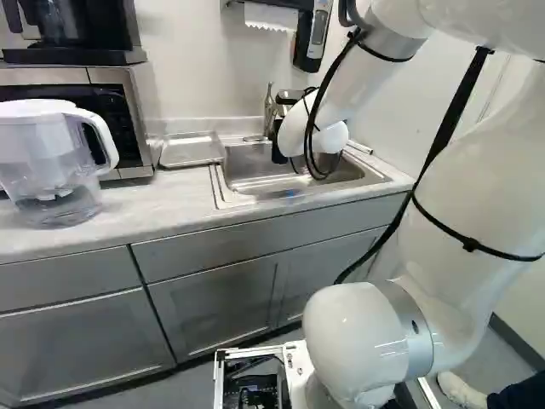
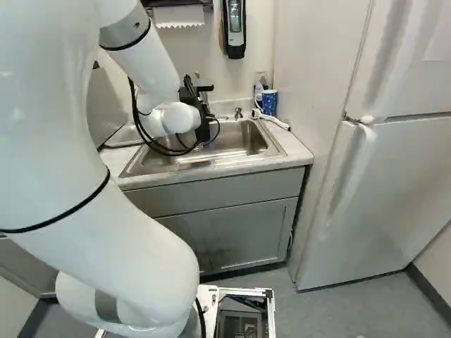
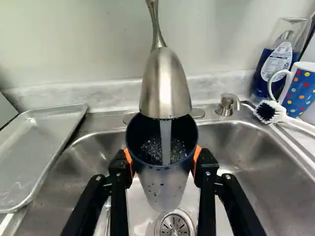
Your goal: Rinse the cup and place it in the tray
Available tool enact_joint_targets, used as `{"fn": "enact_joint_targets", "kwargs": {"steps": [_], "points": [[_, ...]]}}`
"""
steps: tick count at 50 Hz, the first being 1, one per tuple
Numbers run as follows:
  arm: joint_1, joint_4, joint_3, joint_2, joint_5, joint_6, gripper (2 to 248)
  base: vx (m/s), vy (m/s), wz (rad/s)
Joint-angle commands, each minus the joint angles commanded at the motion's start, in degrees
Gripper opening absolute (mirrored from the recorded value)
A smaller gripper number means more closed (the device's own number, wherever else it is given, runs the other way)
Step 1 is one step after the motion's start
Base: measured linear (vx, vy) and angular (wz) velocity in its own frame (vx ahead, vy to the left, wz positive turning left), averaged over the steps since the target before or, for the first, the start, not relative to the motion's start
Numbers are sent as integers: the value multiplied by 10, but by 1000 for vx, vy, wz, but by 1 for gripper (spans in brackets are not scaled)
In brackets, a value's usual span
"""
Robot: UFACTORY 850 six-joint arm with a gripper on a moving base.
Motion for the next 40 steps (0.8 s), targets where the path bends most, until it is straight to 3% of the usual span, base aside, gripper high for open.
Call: {"fn": "enact_joint_targets", "kwargs": {"steps": [40], "points": [[0, 0, 0, 0, 0, 0, 126, 0, 0, 0]]}}
